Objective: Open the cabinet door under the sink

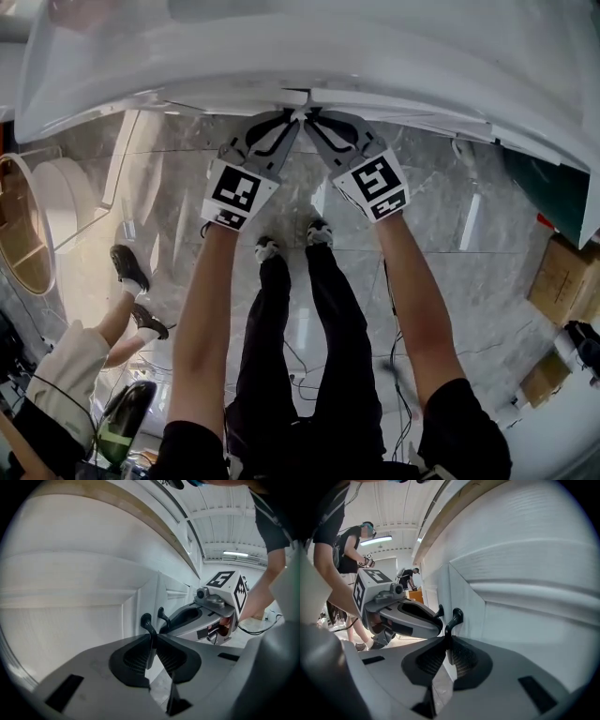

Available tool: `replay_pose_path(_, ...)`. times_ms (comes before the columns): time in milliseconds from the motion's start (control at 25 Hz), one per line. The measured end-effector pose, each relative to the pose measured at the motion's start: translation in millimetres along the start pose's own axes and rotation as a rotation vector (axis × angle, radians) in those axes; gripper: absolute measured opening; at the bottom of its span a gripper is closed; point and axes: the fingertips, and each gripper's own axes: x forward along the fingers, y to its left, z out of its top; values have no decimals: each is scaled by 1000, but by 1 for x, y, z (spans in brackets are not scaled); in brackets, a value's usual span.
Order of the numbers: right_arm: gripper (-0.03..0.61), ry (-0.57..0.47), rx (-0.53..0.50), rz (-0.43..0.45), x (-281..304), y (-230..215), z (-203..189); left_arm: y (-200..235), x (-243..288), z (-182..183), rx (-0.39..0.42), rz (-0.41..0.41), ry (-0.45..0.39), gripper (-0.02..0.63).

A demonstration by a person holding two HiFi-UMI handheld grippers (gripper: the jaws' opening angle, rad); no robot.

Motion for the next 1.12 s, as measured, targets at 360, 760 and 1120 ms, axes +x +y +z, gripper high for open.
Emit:
replay_pose_path(360,91,40,6,24,-26,23,-15,-19,-23,-12,-7,-21,33,48)
replay_pose_path(760,92,46,-17,44,-59,51,-35,-36,-57,-28,38,-33,43,45)
replay_pose_path(1120,92,22,-37,95,-87,67,-50,-46,-84,-40,101,-83,46,43)
